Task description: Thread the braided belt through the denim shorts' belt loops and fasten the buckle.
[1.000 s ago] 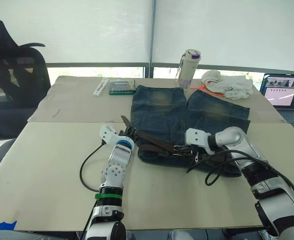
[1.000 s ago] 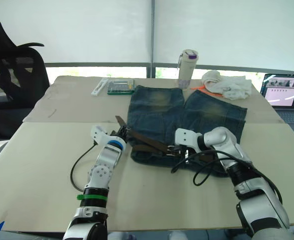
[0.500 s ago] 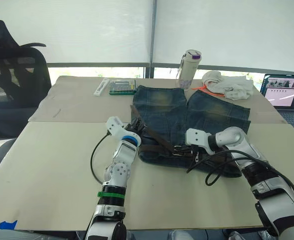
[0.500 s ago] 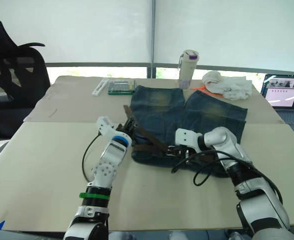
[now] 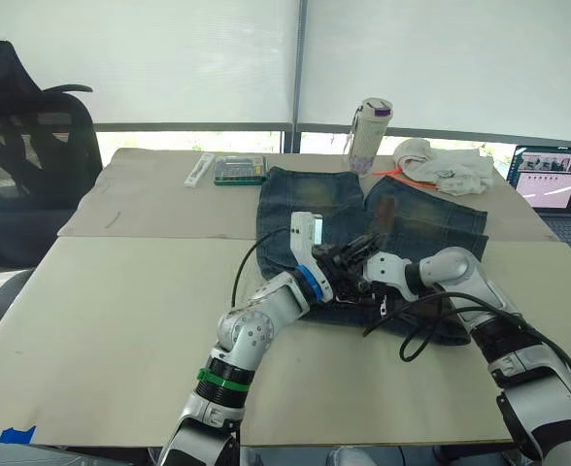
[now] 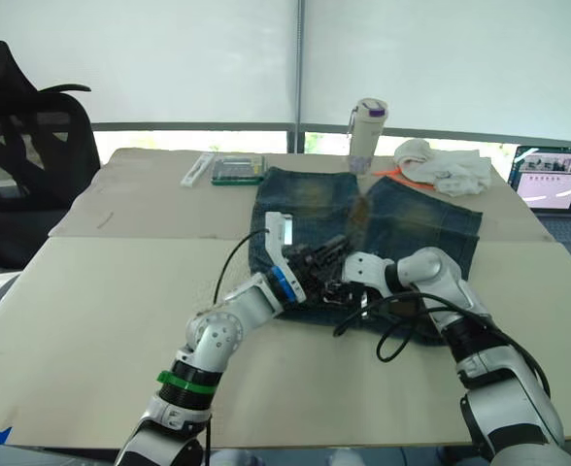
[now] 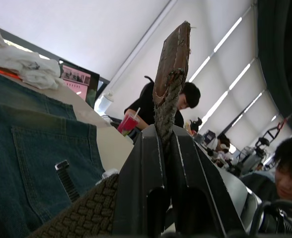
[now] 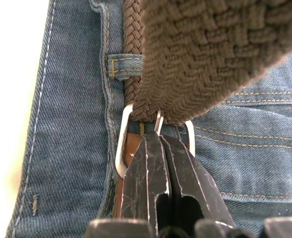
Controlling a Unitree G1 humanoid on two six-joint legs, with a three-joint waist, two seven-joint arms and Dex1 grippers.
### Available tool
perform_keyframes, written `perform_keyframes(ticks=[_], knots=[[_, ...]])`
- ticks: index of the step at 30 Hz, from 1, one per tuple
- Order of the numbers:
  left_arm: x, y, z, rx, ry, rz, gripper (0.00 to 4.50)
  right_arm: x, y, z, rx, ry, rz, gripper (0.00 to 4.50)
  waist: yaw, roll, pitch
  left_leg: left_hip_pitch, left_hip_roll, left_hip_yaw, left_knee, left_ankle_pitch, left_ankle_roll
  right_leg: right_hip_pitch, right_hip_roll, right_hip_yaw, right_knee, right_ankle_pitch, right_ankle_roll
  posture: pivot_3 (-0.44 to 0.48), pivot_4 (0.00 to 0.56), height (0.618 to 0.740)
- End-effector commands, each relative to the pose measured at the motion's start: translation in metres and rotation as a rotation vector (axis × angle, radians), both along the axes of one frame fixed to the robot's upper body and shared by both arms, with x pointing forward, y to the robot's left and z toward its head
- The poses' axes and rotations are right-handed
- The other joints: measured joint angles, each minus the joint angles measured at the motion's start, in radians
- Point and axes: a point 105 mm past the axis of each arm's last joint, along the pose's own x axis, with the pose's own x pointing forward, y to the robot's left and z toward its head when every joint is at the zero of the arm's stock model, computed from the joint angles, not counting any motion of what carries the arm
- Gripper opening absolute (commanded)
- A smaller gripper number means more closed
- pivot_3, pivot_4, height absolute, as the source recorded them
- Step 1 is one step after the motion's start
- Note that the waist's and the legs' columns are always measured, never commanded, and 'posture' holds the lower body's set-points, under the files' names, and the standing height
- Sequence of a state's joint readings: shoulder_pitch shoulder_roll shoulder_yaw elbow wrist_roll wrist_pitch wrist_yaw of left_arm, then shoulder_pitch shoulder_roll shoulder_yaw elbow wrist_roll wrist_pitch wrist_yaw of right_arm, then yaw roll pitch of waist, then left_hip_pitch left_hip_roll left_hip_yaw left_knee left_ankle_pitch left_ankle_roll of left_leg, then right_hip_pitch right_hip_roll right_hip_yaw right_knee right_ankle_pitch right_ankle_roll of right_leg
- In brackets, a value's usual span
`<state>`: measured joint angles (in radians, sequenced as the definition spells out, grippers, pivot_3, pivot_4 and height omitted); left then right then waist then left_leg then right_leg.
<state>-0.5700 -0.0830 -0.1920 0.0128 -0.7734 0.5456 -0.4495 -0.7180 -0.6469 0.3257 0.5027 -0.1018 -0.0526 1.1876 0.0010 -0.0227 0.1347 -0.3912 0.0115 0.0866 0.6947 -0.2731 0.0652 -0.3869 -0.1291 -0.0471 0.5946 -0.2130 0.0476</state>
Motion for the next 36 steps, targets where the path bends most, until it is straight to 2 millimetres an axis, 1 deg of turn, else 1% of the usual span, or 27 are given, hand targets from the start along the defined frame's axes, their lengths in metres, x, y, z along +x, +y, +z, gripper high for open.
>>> perform_keyframes(ticks=[1, 3, 6, 8, 12, 15, 17, 19, 22, 23, 24, 25, 26, 28, 32, 36], knots=[[-0.02, -0.025, 0.01, 0.024, -0.123, -0.133, 0.0, -0.02, -0.024, -0.059, -0.136, 0.2, -0.091, 0.04, 0.004, -0.001, -0.001, 0.0, 0.0, 0.0, 0.0, 0.0, 0.001, 0.0, 0.0, 0.0, 0.0, 0.0, 0.0, 0.0, 0.15, 0.737], [-0.028, -0.032, 0.01, 0.032, -0.169, -0.188, 0.0, -0.021, -0.025, -0.06, -0.133, 0.2, -0.095, 0.04, 0.007, -0.001, -0.001, 0.002, 0.0, 0.0, 0.0, -0.003, 0.005, 0.0, -0.001, 0.0, -0.001, -0.001, -0.001, 0.0, 0.15, 0.737], [-0.034, -0.038, 0.009, 0.036, -0.196, -0.216, 0.0, -0.023, -0.025, -0.06, -0.126, 0.201, -0.102, 0.04, 0.012, -0.001, -0.001, 0.002, 0.0, 0.0, 0.0, -0.004, 0.003, 0.0, -0.001, 0.0, -0.001, -0.002, -0.003, 0.0, 0.15, 0.737], [-0.029, -0.038, 0.007, 0.04, -0.191, -0.178, 0.0, -0.023, -0.024, -0.059, -0.106, 0.196, -0.113, 0.04, 0.014, -0.001, -0.001, 0.002, 0.0, -0.001, 0.0, -0.005, 0.003, 0.0, -0.003, 0.0, -0.001, -0.002, -0.004, 0.0, 0.15, 0.737], [-0.002, -0.03, 0.001, 0.053, -0.157, 0.004, 0.0, -0.019, -0.021, -0.05, -0.032, 0.149, -0.143, 0.04, 0.019, -0.001, -0.001, 0.002, 0.001, -0.002, 0.0, -0.007, 0.004, 0.0, -0.005, 0.0, -0.001, -0.002, -0.003, 0.0, 0.15, 0.737], [0.004, -0.027, -0.001, 0.06, -0.166, 0.045, 0.0, -0.017, -0.02, -0.041, 0.026, 0.105, -0.169, 0.04, 0.018, -0.001, -0.001, 0.002, 0.001, -0.002, 0.0, -0.009, 0.002, 0.0, -0.009, 0.0, -0.001, -0.002, -0.004, 0.0, 0.15, 0.737], [0.007, -0.024, -0.001, 0.064, -0.182, 0.072, 0.0, -0.018, -0.023, -0.036, 0.048, 0.079, -0.186, 0.04, 0.018, -0.001, -0.001, 0.002, 0.001, -0.002, 0.0, -0.009, 0.002, -0.001, -0.009, -0.001, -0.001, -0.002, -0.003, 0.0, 0.15, 0.737], [0.012, -0.022, 0.001, 0.064, -0.198, 0.103, 0.0, -0.023, -0.027, -0.028, 0.086, 0.052, -0.2, 0.04, 0.023, -0.001, -0.001, 0.001, 0.001, -0.002, 0.0, -0.009, 0.002, -0.001, -0.009, -0.001, -0.001, -0.002, -0.003, 0.0, 0.15, 0.737], [0.02, -0.018, 0.002, 0.052, -0.193, 0.152, 0.0, -0.027, -0.032, -0.01, 0.189, -0.007, -0.261, 0.04, 0.037, 0.0, -0.001, -0.001, 0.001, -0.002, 0.0, -0.01, 0.003, -0.002, -0.009, -0.005, -0.001, 0.0, -0.001, 0.0, 0.15, 0.737], [0.021, -0.017, 0.002, 0.052, -0.192, 0.157, 0.0, -0.028, -0.033, -0.004, 0.216, -0.024, -0.274, 0.04, 0.037, 0.001, -0.001, -0.003, 0.001, -0.002, 0.0, -0.01, 0.003, -0.002, -0.009, -0.005, -0.001, 0.0, 0.0, 0.0, 0.15, 0.737], [0.022, -0.017, 0.001, 0.055, -0.192, 0.162, 0.0, -0.029, -0.034, 0.002, 0.25, -0.038, -0.286, 0.04, 0.04, 0.001, -0.001, -0.007, 0.001, -0.002, 0.001, -0.007, 0.009, -0.005, -0.009, -0.006, -0.001, 0.0, 0.0, 0.0, 0.15, 0.737], [0.023, -0.017, -0.001, 0.059, -0.191, 0.168, 0.0, -0.031, -0.036, 0.007, 0.282, -0.051, -0.301, 0.04, 0.043, 0.001, -0.001, -0.012, 0.0, -0.002, 0.001, -0.004, 0.008, -0.009, -0.009, -0.006, -0.001, 0.0, 0.0, 0.0, 0.15, 0.737], [0.023, -0.017, -0.002, 0.063, -0.191, 0.171, 0.0, -0.033, -0.037, 0.012, 0.305, -0.059, -0.312, 0.04, 0.044, 0.001, 0.0, -0.018, -0.001, -0.001, 0.001, -0.001, 0.003, -0.016, -0.009, -0.006, 0.0, 0.0, 0.001, 0.0, 0.15, 0.737], [0.025, -0.017, -0.008, 0.094, -0.204, 0.184, 0.0, -0.038, -0.043, 0.024, 0.367, -0.088, -0.341, 0.04, 0.045, 0.002, 0.0, -0.023, -0.002, -0.001, 0.002, 0.0, 0.003, -0.019, -0.009, -0.007, 0.0, 0.001, 0.001, 0.0, 0.15, 0.737], [0.027, -0.016, -0.016, 0.126, -0.221, 0.201, 0.0, -0.046, -0.059, 0.044, 0.456, -0.135, -0.419, 0.04, 0.044, 0.004, 0.003, -0.025, -0.003, 0.0, 0.002, -0.001, 0.004, -0.019, -0.011, -0.018, -0.002, 0.001, 0.001, 0.0, 0.15, 0.737], [0.027, -0.018, -0.024, 0.175, -0.265, 0.202, 0.0, -0.051, -0.072, 0.063, 0.559, -0.158, -0.514, 0.04, 0.042, 0.004, 0.004, -0.025, -0.003, 0.0, 0.002, -0.002, 0.006, -0.019, -0.011, -0.021, -0.001, 0.0, 0.001, 0.0, 0.15, 0.737]])
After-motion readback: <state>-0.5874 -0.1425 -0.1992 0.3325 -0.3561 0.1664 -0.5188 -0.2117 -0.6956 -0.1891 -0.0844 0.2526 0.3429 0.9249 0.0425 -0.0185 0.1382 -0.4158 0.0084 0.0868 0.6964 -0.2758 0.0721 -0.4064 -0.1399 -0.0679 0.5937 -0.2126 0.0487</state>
